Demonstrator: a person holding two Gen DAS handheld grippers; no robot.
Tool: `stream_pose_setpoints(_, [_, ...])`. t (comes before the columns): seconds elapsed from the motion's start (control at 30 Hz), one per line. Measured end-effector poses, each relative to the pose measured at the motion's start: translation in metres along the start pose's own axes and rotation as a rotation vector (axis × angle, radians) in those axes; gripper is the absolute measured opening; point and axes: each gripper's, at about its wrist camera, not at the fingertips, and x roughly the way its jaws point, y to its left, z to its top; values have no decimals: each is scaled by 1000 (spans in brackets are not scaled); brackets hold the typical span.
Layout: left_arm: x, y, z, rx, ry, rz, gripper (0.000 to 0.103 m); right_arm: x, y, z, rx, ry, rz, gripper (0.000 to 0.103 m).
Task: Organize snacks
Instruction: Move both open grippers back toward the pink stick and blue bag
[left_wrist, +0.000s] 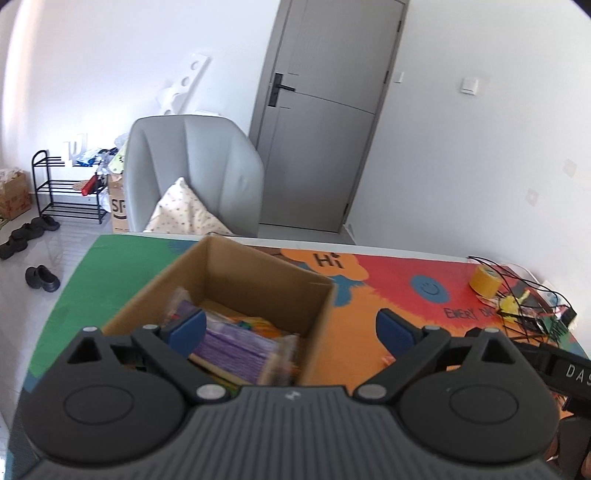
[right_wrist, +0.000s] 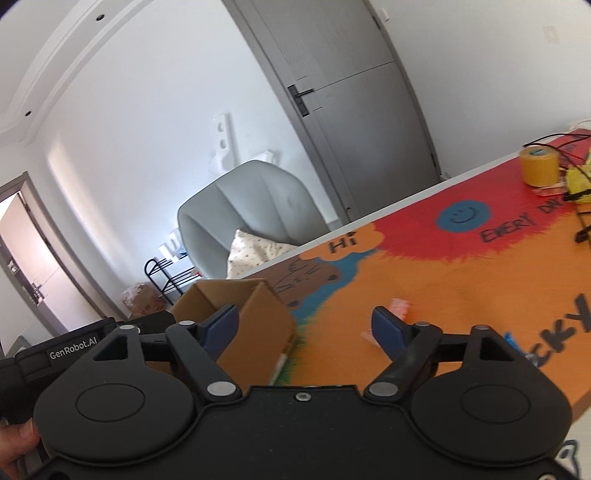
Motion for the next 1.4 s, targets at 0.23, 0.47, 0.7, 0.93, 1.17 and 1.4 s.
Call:
stream_pose_setpoints(0.23, [2, -34, -9, 38, 2, -48, 98, -17, -31, -2, 24, -12, -40, 83])
stream_pose_setpoints(0.47, [7, -68, -17, 84, 15, -92, 98, -32, -59, -5, 47, -19, -81, 83])
stream_pose_setpoints(0.7, [15, -91, -28, 117, 37, -130, 98, -41, -76, -10, 59, -20, -111, 82])
stream_pose_setpoints(0.93, [23, -99, -33, 125, 52, -147, 98, -41, -88, -15, 71, -12, -132, 82])
stream_pose_setpoints(1.17, [31, -105, -39, 146, 69, -164, 98, -36, -97, -22, 84, 5, -144, 78])
stream_pose_setpoints(1.4, [40, -107, -44, 156, 78, -173, 97, -26, -103, -28, 93, 31, -153, 74])
